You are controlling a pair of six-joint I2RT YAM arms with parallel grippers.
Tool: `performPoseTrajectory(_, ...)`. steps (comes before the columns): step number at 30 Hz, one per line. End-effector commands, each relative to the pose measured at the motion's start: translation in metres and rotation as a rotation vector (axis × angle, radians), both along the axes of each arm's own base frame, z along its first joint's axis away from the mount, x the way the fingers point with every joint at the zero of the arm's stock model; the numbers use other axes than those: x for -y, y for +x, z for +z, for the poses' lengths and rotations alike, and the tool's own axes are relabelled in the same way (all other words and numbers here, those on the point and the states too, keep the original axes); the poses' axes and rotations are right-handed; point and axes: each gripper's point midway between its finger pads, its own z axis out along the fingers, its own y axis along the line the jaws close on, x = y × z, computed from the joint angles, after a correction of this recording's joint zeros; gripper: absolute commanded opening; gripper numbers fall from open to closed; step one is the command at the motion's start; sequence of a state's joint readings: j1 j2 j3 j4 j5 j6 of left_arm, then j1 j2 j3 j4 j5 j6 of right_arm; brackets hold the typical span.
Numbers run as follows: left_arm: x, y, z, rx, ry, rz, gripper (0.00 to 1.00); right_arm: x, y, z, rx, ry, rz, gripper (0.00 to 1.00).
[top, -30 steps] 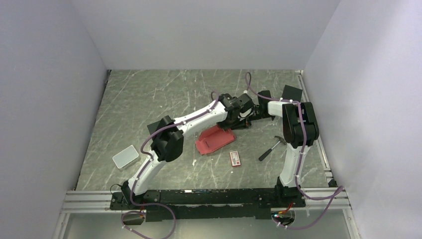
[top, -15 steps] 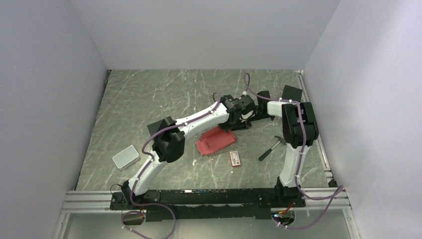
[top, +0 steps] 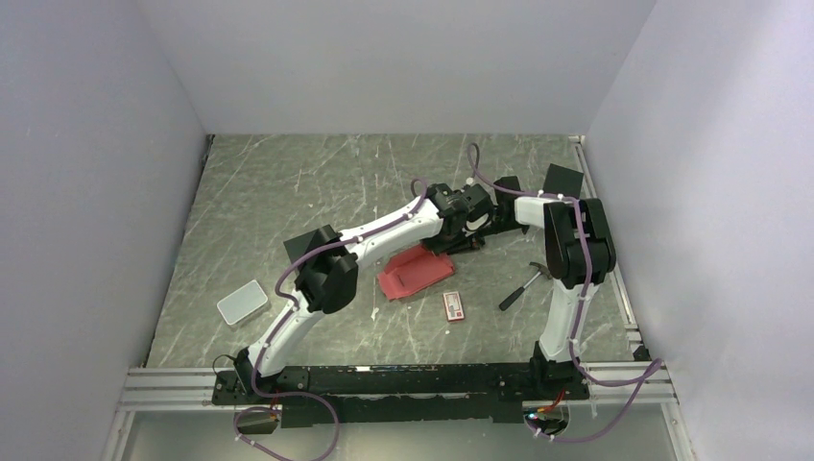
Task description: Fold the paper box
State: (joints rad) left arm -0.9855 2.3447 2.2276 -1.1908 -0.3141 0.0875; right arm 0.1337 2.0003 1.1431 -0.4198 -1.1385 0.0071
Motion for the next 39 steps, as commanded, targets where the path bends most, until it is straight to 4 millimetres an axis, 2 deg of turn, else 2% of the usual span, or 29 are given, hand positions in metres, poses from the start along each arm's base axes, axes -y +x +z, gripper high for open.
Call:
performPoseTrajectory(1, 0.010, 0.005, 0.008, 0.034, -0.033, 0.014, 0.00, 0.000, -0.002, 0.012, 0.071, -0.001, 0.016, 0.47)
performPoseTrajectory(6, 0.010, 0.003, 0.008, 0.030, -0.034, 0.013, 0.00, -0.001, -0.004, 0.022, 0.095, 0.010, 0.009, 0.49)
performPoseTrajectory(19, 0.012, 0.002, 0.006, 0.020, -0.046, 0.022, 0.00, -0.001, -0.013, 0.015, 0.063, -0.014, -0.013, 0.49)
performPoseTrajectory(26, 0.010, 0.001, 0.005, 0.017, -0.042, 0.022, 0.00, -0.008, -0.020, 0.038, 0.072, 0.114, 0.044, 0.54)
performPoseTrajectory(32, 0.011, 0.001, 0.009, 0.024, -0.053, 0.024, 0.00, 0.004, -0.010, 0.027, 0.042, 0.073, -0.033, 0.51)
performPoseTrajectory(39, 0.015, -0.001, 0.008, 0.020, -0.057, 0.019, 0.00, 0.005, -0.009, 0.020, 0.012, 0.076, -0.047, 0.44)
